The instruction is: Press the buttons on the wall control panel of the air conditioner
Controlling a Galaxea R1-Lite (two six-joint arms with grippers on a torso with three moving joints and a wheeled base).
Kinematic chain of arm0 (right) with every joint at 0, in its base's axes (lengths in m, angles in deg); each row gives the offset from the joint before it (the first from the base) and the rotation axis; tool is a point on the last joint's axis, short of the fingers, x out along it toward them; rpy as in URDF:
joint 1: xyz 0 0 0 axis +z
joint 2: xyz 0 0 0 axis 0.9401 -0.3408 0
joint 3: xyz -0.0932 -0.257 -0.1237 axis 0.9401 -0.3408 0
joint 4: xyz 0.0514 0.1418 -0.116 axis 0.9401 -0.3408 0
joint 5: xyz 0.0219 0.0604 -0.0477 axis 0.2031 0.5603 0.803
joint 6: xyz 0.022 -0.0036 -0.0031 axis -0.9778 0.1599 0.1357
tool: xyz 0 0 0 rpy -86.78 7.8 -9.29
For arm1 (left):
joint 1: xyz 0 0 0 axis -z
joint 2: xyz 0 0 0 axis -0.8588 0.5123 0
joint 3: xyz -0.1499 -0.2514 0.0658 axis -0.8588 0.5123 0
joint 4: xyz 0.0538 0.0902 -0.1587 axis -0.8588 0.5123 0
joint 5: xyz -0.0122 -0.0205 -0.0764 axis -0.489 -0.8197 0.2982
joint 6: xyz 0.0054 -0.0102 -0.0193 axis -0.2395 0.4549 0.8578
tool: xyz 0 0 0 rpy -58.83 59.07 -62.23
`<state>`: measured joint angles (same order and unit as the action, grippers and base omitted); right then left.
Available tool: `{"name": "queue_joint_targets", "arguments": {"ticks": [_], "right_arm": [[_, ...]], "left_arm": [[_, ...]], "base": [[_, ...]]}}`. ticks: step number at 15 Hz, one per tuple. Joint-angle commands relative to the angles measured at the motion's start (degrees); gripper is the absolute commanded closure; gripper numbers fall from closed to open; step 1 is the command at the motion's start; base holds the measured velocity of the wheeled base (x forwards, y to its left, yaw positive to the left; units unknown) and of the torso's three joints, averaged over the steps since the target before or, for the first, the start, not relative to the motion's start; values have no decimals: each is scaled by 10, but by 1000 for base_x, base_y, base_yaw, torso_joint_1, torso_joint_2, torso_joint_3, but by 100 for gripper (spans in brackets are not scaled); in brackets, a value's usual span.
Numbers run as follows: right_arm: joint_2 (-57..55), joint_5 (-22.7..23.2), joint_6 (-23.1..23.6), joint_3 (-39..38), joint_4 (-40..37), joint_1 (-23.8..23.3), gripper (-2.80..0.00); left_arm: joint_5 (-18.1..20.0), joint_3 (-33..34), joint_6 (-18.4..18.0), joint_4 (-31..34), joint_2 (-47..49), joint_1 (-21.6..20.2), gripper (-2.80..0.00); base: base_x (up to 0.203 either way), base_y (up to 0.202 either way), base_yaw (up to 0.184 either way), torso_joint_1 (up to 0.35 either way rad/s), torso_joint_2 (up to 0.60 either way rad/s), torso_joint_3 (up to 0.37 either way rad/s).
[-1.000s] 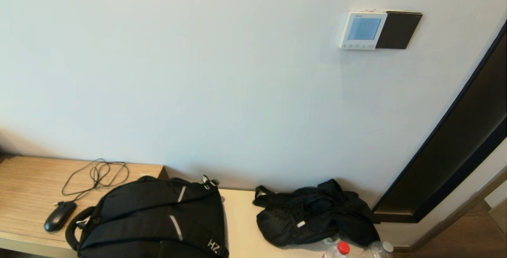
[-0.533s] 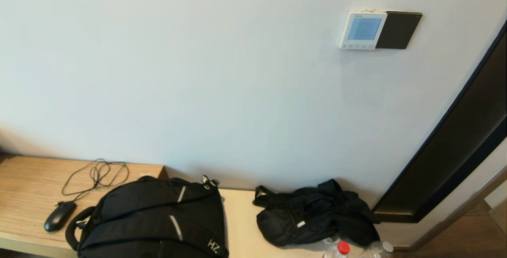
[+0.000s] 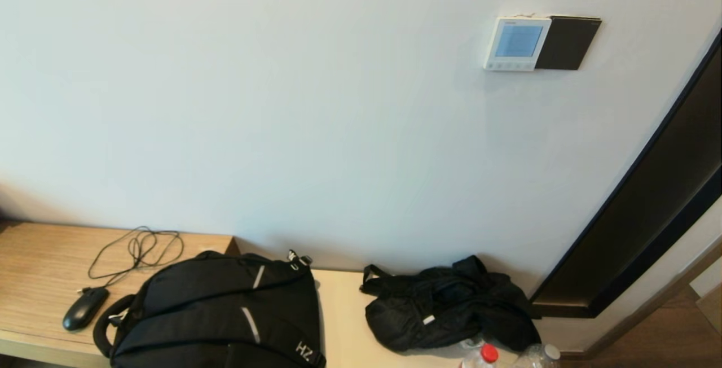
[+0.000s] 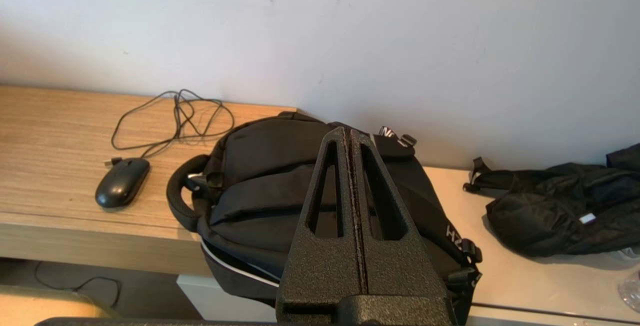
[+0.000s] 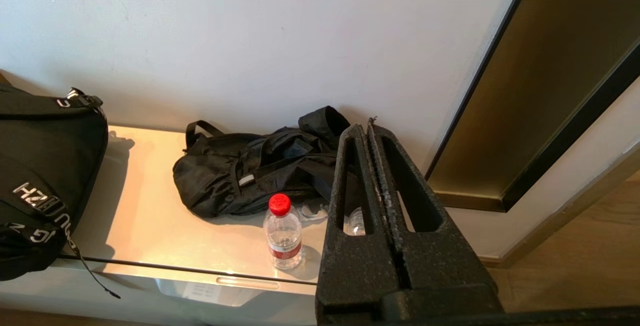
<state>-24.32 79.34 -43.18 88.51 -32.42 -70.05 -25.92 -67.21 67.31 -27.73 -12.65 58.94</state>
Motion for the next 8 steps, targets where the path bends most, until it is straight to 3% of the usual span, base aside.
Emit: {"name": "queue_joint_targets", "arguments": {"ticks": [1, 8], "right_arm": [[2, 0, 1, 0, -1, 1, 0], [2, 1, 1, 0, -1, 0, 0]], "left_arm": [[0, 0, 0, -1, 0, 0, 0], [0, 0, 0, -1, 0, 0, 0]], "base": [[0, 0, 0, 0, 0, 0], [0, 0, 0, 0, 0, 0]]}}
